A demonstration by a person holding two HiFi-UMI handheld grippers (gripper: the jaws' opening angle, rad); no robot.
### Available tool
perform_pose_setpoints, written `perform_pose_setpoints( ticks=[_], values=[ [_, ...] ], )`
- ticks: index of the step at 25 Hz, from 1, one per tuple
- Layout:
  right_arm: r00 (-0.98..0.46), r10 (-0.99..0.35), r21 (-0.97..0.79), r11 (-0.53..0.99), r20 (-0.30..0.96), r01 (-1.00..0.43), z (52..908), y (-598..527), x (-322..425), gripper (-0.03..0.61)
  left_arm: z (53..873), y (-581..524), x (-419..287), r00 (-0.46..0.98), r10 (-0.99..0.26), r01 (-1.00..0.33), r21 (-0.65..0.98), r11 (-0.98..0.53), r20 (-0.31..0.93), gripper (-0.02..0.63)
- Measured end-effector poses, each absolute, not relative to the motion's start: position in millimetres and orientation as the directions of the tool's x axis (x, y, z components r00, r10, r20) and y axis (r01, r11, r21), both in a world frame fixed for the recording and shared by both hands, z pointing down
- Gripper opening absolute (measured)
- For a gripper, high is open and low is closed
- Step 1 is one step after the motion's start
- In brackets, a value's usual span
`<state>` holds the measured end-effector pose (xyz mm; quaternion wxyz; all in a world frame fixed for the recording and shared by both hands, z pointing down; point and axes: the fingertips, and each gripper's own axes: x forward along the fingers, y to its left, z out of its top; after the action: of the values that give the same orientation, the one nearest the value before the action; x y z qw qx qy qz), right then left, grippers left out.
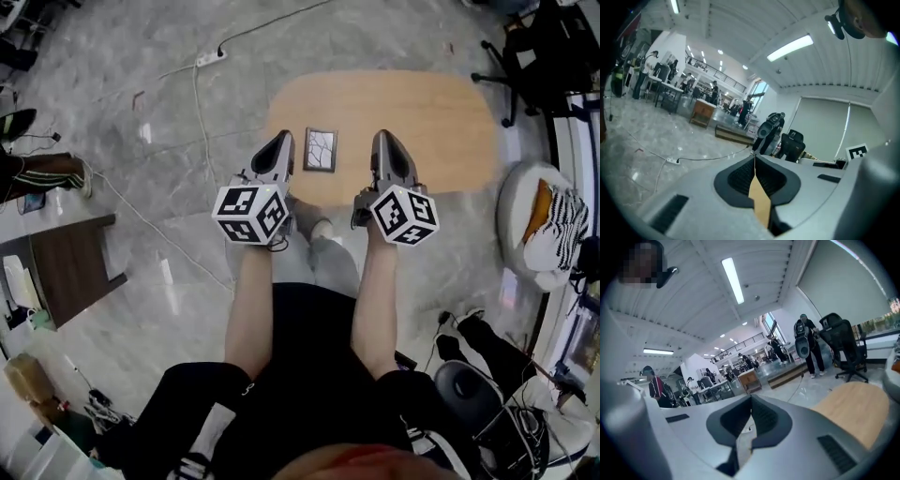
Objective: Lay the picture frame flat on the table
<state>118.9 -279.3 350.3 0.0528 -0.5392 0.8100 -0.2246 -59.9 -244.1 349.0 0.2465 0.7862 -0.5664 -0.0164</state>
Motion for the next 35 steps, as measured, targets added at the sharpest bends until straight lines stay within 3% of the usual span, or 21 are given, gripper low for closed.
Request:
perform_pose_setpoints(
  ticks=[3,10,35],
  values=[
    [-0.41,-0.903,-0.382,0.336,0.128,-0.861,301,-258,123,0.012,309,-235,-56,0.338,-0.911,-0.894,0.382,-0.233,0.236,0.012],
    [-0.427,-0.904,-0.217,0.417,0.002,-0.883,203,-278,126,0.012,210,-264,-46,0.313,-0.947,-0.919,0.273,-0.285,0.066,0.012],
    [-0.458,-0.889,-0.099,0.457,-0.015,-0.884,167,-313,105,0.012,162,-304,-39,0.314,-0.949,-0.936,0.165,-0.31,0.0,0.012]
  ],
)
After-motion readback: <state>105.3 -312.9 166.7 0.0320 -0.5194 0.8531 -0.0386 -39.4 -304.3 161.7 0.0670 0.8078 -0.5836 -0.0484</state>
